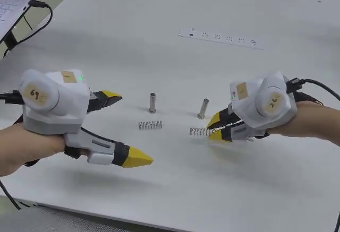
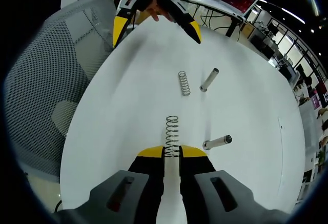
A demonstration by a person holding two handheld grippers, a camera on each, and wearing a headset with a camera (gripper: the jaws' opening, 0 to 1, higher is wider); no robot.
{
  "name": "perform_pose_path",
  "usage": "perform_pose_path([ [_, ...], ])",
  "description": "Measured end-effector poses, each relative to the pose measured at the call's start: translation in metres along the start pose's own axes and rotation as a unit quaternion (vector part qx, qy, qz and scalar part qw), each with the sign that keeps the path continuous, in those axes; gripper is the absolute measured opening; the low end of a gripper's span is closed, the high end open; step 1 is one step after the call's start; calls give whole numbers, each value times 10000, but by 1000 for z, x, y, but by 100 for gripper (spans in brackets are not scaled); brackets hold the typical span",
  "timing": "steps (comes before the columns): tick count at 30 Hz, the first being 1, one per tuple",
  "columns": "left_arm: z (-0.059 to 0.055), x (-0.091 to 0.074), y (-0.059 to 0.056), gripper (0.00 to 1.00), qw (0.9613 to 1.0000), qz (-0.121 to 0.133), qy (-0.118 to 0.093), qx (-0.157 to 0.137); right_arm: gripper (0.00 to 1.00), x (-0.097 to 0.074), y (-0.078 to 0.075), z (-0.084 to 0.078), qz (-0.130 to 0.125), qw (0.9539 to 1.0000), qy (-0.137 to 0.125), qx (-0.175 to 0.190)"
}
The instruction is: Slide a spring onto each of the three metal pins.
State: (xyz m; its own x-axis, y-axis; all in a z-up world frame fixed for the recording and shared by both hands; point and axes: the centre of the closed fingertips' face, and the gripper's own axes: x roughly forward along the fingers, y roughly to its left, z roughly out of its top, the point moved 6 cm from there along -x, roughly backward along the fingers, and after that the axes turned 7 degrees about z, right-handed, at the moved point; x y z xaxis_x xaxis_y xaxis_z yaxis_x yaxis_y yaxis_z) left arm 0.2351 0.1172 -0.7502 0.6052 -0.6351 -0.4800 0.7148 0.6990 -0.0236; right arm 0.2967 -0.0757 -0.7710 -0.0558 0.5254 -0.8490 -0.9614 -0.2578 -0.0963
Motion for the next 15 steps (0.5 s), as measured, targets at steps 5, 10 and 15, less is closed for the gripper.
perform_pose_path([
  [5, 4, 2, -5, 91, 9999, -89, -53, 51, 8, -7, 4, 0, -11, 10000, -46, 34],
  [10, 7, 5, -10, 90, 9998, -163, -109, 49, 8, -15, 7, 0, -65, 9996, -174, 210],
  [15, 13, 11, -15, 87, 9994, -272, -187, 101, 8, -22, 12, 2, -61, 9993, -252, 281],
])
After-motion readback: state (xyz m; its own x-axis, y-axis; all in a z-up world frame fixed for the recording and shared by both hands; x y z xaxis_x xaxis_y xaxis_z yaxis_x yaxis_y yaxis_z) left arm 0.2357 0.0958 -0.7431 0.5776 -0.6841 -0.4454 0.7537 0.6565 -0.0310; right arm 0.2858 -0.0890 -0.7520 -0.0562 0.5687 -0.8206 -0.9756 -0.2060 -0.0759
